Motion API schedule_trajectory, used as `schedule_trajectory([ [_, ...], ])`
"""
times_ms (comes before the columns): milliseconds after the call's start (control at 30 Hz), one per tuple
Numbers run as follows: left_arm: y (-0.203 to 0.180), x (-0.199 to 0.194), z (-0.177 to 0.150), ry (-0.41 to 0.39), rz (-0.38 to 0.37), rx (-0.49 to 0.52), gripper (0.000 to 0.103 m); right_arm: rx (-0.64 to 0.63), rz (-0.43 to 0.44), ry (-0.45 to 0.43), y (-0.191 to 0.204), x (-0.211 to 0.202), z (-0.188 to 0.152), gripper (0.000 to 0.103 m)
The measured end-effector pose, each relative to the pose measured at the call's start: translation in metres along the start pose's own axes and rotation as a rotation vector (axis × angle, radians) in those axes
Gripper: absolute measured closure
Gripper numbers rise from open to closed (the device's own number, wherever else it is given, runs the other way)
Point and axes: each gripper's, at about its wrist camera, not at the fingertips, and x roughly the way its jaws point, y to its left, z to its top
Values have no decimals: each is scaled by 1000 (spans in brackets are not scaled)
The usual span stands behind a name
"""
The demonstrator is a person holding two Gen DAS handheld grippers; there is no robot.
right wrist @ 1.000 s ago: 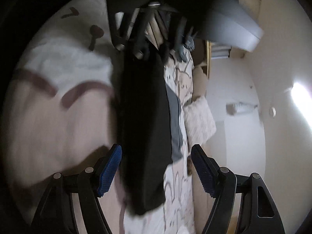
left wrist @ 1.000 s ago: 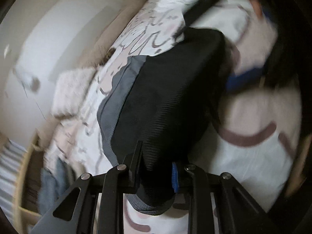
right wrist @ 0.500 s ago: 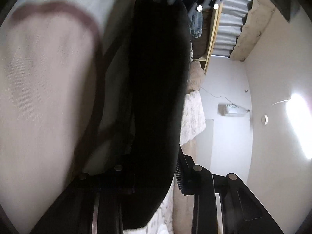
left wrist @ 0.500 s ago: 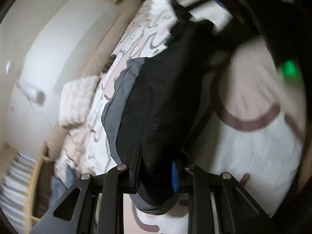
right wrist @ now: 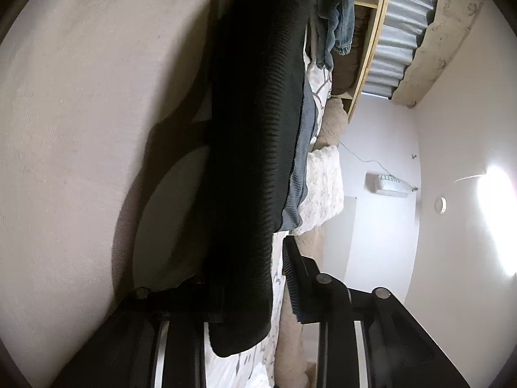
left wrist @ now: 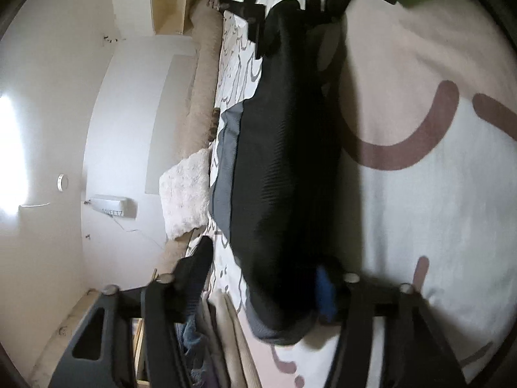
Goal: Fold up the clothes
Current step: 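Grasp the folded black pants bundle with both tools from opposite sides, then lift the pants bundle with both tools and carry it toward the clothes stack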
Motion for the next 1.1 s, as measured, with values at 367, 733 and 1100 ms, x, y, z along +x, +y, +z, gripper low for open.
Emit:
schedule_trajectory([
  [367, 2, 22, 0, 50, -26, 36, 34, 47, 5, -31, -4, -1, -2, 77],
  [733, 17, 35, -11, 21, -74, -11, 41, 15, -11, -19, -2, 4, 3, 77],
  [1100, 11, 37, -13, -4, -165, -65, 80, 3, 95, 6, -5, 9, 5, 95],
])
